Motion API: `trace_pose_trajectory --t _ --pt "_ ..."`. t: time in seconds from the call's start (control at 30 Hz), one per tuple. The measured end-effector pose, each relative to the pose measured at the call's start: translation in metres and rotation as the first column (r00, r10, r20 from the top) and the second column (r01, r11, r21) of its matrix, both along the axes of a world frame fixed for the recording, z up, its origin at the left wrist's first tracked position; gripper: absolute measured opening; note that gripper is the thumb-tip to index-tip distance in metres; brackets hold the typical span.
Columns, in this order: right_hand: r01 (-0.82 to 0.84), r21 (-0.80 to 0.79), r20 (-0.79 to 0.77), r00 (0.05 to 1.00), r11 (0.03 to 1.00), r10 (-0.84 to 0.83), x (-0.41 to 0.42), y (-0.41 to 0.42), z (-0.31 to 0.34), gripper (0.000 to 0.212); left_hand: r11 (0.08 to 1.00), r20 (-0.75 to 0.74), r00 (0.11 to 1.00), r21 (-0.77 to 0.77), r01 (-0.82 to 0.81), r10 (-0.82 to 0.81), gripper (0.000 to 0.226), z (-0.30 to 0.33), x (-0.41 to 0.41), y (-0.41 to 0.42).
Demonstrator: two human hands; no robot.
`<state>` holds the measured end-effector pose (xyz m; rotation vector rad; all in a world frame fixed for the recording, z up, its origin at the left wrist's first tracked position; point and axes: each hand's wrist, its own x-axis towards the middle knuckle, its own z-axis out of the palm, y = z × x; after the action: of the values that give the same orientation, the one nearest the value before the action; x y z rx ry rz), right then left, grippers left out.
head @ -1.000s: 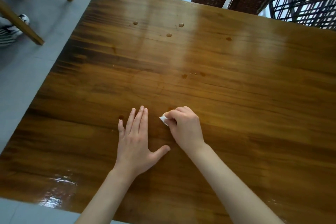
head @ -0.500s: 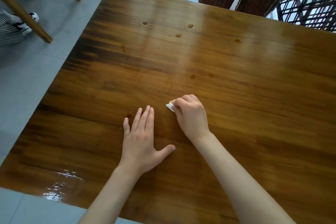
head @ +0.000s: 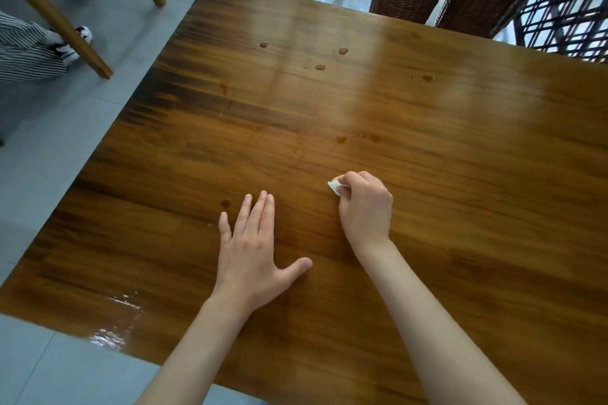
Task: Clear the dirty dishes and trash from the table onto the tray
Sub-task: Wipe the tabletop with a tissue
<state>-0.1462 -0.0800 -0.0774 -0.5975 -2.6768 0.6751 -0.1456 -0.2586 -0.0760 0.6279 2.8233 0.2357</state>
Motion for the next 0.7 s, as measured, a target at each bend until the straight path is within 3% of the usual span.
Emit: trace_pose_trajectory --t 0.23,0.5,0.7 --pt "-0.039 -0.026 -0.035 0.999 0.999 0.038 0.003 0.007 -0.001 0.006 0.996 -0.03 0.996 -0.007 -0.084 0.084 0.111 0.004 0.006 0.006" --pt "0.004 0.017 -0.045 0.999 1.0 -0.003 0.001 0.0 -0.001 0.006 0.999 -0.046 0.998 0.011 -0.038 0.038 0.113 0.002 -0.019 -0.005" --pt "0.127 0.015 0.013 0.992 0.992 -0.127 -0.005 -0.021 0.001 0.006 0.999 -0.041 0.998 -0.002 0.05 -0.05 0.112 0.004 -0.042 -0.032"
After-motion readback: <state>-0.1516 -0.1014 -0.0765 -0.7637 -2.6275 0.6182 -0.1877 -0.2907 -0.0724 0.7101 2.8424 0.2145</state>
